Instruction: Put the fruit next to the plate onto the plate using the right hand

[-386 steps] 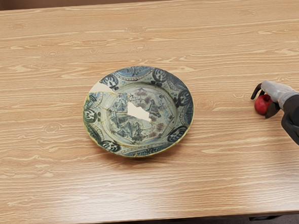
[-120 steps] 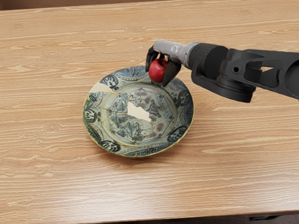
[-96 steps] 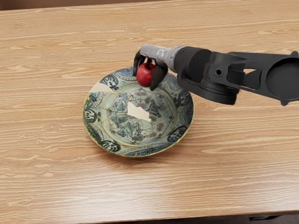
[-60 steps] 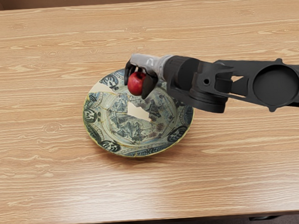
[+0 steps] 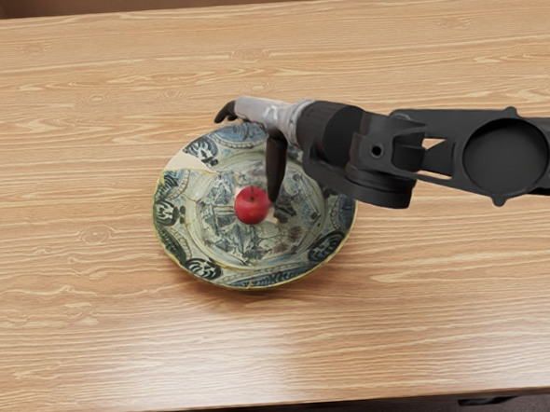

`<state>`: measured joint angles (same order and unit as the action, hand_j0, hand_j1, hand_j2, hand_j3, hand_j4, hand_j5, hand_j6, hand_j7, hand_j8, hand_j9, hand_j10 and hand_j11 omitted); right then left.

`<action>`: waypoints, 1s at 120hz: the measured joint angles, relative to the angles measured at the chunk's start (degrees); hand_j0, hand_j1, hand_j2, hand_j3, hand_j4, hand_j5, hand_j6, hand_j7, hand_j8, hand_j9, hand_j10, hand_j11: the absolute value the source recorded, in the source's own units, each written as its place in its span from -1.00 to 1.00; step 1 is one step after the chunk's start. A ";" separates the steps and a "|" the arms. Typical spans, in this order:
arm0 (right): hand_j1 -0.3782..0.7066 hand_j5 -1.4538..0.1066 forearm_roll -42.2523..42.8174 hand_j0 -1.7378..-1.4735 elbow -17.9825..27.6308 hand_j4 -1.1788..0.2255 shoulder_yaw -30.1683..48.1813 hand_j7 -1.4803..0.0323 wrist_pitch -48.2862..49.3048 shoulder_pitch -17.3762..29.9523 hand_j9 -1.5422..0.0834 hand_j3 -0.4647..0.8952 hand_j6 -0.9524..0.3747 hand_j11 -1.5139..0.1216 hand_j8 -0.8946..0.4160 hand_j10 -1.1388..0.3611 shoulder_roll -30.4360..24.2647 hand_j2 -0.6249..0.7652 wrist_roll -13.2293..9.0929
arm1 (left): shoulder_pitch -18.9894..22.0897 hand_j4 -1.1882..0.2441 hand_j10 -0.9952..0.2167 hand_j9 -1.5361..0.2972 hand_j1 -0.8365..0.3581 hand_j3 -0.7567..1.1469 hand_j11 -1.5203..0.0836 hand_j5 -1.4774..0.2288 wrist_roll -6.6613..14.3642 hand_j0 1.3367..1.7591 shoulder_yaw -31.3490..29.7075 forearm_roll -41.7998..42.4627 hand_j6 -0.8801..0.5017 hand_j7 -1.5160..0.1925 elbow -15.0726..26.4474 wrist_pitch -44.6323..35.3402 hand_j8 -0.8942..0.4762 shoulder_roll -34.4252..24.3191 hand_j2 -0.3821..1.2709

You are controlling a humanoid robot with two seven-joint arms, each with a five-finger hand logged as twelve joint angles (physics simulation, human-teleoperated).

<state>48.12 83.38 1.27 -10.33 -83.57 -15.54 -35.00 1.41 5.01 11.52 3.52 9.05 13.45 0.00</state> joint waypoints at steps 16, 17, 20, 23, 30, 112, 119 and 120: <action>-0.79 0.71 -0.45 -0.39 2.17 0.55 1.79 0.80 -0.14 1.45 0.75 -0.32 0.36 0.70 0.30 0.41 -1.87 -0.06 0.00 | 0.00 0.66 0.64 0.68 0.98 -0.20 0.90 0.73 0.00 0.52 0.00 0.00 0.27 0.77 0.00 0.00 0.30 0.00 -0.54; -0.80 0.71 -0.62 -0.39 2.36 0.56 2.00 0.81 -0.14 1.65 0.75 -0.32 0.36 0.71 0.30 0.42 -2.03 -0.07 0.00 | 0.00 0.66 0.64 0.68 0.98 -0.20 0.90 0.73 0.00 0.52 0.00 0.00 0.27 0.77 0.00 0.00 0.30 0.00 -0.54; -0.82 0.73 -1.34 -0.39 2.99 0.57 2.61 0.82 -0.11 2.26 0.77 -0.32 0.37 0.72 0.31 0.43 -2.54 -0.07 0.00 | 0.00 0.66 0.64 0.68 0.98 -0.20 0.90 0.73 0.00 0.52 0.00 0.00 0.27 0.77 0.00 0.00 0.30 0.00 -0.54; -0.83 0.75 -2.29 -0.39 3.65 0.58 3.12 0.84 -0.06 2.88 0.78 -0.32 0.38 0.74 0.31 0.44 -3.10 -0.07 0.00 | 0.00 0.66 0.64 0.68 0.98 -0.20 0.90 0.73 0.00 0.52 0.00 0.00 0.27 0.77 0.00 0.00 0.30 0.00 -0.54; -0.86 0.78 -4.68 -0.39 5.61 0.61 4.23 0.87 -0.04 4.38 0.81 -0.32 0.39 0.77 0.33 0.46 -4.62 -0.08 0.00 | 0.00 0.66 0.64 0.68 0.98 -0.20 0.90 0.73 0.00 0.52 0.00 0.00 0.27 0.77 0.00 0.00 0.30 0.00 -0.54; -0.94 0.86 -47.17 -0.40 6.83 0.68 33.90 0.95 35.67 25.92 0.89 -0.32 0.43 0.85 0.36 0.52 -14.48 -0.10 0.00 | 0.00 0.66 0.64 0.68 0.98 -0.20 0.90 0.73 0.00 0.52 0.00 -0.06 0.27 0.77 0.00 0.00 0.30 0.00 -0.54; -0.94 0.86 -52.64 -0.40 4.66 0.68 33.95 0.96 39.81 26.78 0.90 -0.32 0.43 0.85 0.36 0.52 -16.51 -0.10 0.00 | 0.00 0.66 0.64 0.68 0.98 -0.20 0.90 0.73 0.00 0.52 0.00 -0.06 0.27 0.77 0.00 0.00 0.30 0.00 -0.54; -0.94 0.86 -53.35 -0.40 4.42 0.68 33.92 0.96 40.24 26.87 0.90 -0.32 0.43 0.85 0.36 0.52 -16.85 -0.10 0.00 | 0.00 0.66 0.64 0.68 0.98 -0.20 0.90 0.73 0.00 0.52 0.00 -0.06 0.27 0.77 0.00 0.00 0.30 0.00 -0.54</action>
<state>-5.23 87.81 35.19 29.91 -56.70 -32.39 -35.00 1.41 5.01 11.52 3.45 9.05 13.45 0.00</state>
